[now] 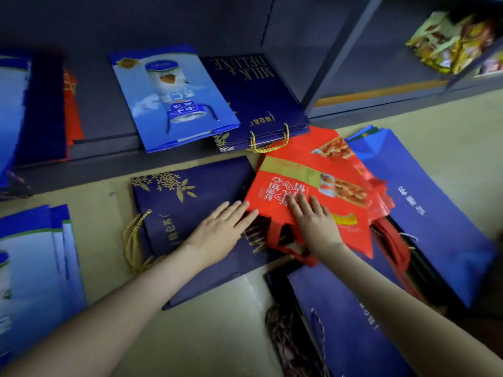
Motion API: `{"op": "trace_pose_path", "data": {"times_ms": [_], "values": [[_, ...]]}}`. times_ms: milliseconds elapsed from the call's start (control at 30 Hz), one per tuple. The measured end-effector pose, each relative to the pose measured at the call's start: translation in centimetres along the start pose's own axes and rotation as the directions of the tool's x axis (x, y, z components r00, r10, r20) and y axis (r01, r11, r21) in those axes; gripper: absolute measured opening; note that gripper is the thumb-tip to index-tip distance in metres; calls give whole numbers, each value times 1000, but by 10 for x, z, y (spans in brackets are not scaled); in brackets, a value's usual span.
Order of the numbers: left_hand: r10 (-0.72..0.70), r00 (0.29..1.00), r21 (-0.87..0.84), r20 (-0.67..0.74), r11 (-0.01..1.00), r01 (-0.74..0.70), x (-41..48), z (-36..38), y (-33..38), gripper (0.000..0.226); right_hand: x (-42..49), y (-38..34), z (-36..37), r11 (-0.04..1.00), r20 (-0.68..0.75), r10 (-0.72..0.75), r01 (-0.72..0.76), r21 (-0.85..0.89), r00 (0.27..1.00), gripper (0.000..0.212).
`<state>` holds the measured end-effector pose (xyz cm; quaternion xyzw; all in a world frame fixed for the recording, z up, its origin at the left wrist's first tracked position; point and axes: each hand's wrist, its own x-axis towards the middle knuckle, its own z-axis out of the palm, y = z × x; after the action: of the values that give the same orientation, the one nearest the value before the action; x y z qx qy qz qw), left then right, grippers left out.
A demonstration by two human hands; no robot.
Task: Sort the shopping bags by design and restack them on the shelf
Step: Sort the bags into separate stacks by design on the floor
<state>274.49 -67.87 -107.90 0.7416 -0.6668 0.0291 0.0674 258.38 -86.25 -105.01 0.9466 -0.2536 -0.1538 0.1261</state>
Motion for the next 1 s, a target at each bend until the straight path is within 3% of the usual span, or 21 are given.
{"op": "trace_pose_path", "data": {"times_ms": [67, 333, 467, 567, 700, 767, 833, 900, 1000], "values": [[8, 1000, 10, 6, 1000, -8, -2, 4, 0, 75, 11, 22, 7, 993, 101, -106, 111, -46, 989, 69], [-25, 998, -7, 56, 1000, 26, 9, 13, 4, 76, -3, 82, 27, 949, 67, -269, 276, -155, 961, 71], [-18, 998, -63, 65, 998, 22, 27, 19, 18, 72, -37, 88, 24, 970, -140, -239, 230, -78, 961, 68], [-6, 999, -129, 40, 992, 11, 45, 17, 34, 53, -64, 93, 19, 978, -321, -182, 205, 41, 930, 58], [40, 999, -343, 21, 939, -31, 67, 10, 59, 47, -70, 103, 12, 961, -560, -235, 275, -12, 795, 49], [66, 996, -462, -54, 883, -84, 76, -1, 67, 42, -63, 109, 1, 948, -620, -287, 309, -75, 730, 46], [81, 996, -513, -26, 854, -83, 84, -4, 71, 41, -53, 122, -10, 932, -636, -348, 330, -152, 689, 43], [63, 997, -478, -37, 875, -72, 91, -2, 72, 39, -41, 142, -15, 922, -587, -385, 318, -219, 712, 40], [50, 998, -380, 22, 924, -38, 91, 7, 65, 54, -18, 186, -4, 935, -378, -350, 292, -202, 857, 45]]}}
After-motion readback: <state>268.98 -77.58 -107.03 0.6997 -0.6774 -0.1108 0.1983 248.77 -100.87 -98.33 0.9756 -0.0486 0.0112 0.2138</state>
